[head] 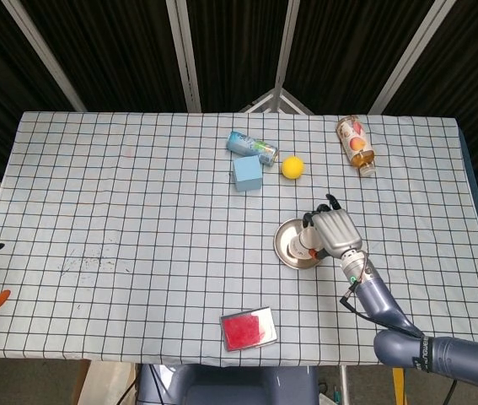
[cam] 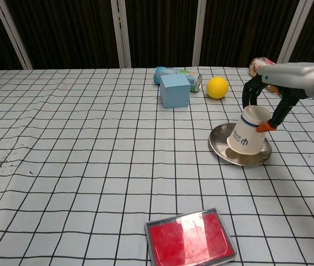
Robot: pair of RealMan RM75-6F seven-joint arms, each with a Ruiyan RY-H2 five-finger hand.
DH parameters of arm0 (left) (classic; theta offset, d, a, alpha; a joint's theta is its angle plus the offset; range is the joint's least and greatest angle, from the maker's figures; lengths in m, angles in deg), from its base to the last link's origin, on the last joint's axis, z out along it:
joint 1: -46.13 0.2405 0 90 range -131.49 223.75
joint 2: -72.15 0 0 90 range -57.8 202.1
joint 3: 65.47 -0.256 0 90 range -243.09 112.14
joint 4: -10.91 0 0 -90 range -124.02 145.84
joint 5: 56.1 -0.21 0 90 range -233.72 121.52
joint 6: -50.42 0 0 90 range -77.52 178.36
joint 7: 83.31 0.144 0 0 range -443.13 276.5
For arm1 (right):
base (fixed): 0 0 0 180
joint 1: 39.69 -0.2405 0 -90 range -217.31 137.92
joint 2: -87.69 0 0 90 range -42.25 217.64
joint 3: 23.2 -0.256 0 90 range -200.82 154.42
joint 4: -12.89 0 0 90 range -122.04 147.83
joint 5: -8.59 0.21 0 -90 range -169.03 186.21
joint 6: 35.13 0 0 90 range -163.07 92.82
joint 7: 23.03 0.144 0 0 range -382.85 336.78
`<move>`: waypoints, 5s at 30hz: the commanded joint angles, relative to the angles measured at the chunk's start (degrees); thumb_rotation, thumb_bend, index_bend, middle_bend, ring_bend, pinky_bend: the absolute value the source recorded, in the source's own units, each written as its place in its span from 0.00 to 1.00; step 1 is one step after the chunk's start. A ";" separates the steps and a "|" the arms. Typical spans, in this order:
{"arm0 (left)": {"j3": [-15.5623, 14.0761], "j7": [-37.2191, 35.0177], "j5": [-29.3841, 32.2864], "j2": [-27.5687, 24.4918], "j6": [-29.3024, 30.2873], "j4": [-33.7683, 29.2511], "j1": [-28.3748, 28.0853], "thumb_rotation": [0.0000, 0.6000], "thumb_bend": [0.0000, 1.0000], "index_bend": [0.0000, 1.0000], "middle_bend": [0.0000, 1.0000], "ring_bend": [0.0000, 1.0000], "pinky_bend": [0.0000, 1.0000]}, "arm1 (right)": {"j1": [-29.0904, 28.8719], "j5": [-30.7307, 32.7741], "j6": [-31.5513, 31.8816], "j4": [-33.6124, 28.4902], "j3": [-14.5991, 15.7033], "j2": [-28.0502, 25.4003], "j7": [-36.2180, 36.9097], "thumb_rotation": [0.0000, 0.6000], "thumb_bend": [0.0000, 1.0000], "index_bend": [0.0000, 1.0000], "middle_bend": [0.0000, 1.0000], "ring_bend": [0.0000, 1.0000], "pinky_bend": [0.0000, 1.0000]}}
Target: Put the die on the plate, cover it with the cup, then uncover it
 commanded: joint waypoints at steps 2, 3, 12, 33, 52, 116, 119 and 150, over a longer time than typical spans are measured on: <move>0.03 -0.12 0.01 -0.06 0.13 0.07 0.06 1.00 0.29 0.21 0.00 0.00 0.02 | -0.16 -0.24 -0.92 2.27 0.39 1.73 1.01 1.00 0.24 0.49 0.44 0.24 0.00; 0.06 -0.11 0.03 -0.04 0.15 0.08 0.05 1.00 0.29 0.21 0.00 0.00 0.02 | -0.22 -0.30 -1.12 2.80 0.38 2.08 1.28 1.00 0.24 0.49 0.44 0.24 0.00; 0.10 0.04 0.20 0.00 -0.14 0.04 -0.07 1.00 0.29 0.21 0.00 0.00 0.02 | -0.63 -1.72 -1.10 7.28 -0.75 4.99 3.90 1.00 0.24 0.49 0.44 0.24 0.00; 0.10 0.52 0.41 0.11 -0.40 -0.02 -0.15 1.00 0.29 0.22 0.00 0.00 0.02 | -0.26 -5.01 0.51 12.79 -2.43 8.03 6.95 1.00 0.26 0.52 0.44 0.25 0.00; -0.25 0.61 -0.13 -0.04 -0.42 -0.39 -0.14 1.00 0.29 0.22 0.00 0.00 0.02 | 3.07 -11.54 3.63 -1.66 2.41 -0.33 1.40 1.00 0.26 0.54 0.46 0.26 0.00; -0.14 1.13 0.35 0.02 -0.65 -0.35 -0.22 1.00 0.29 0.24 0.00 0.00 0.02 | 0.51 -10.99 -5.11 8.55 -2.35 6.61 14.84 1.00 0.26 0.56 0.46 0.26 0.00; -0.02 1.14 0.58 0.03 -0.71 -0.27 -0.23 1.00 0.29 0.24 0.00 0.00 0.02 | -0.34 -10.08 -6.52 11.97 -2.98 8.24 16.04 1.00 0.26 0.56 0.46 0.26 0.00; -0.25 4.42 0.83 0.90 -1.61 -0.96 -0.57 1.00 0.29 0.25 0.00 0.00 0.02 | 6.57 -22.20 -1.16 17.51 1.89 6.20 28.58 1.00 0.26 0.57 0.46 0.26 0.00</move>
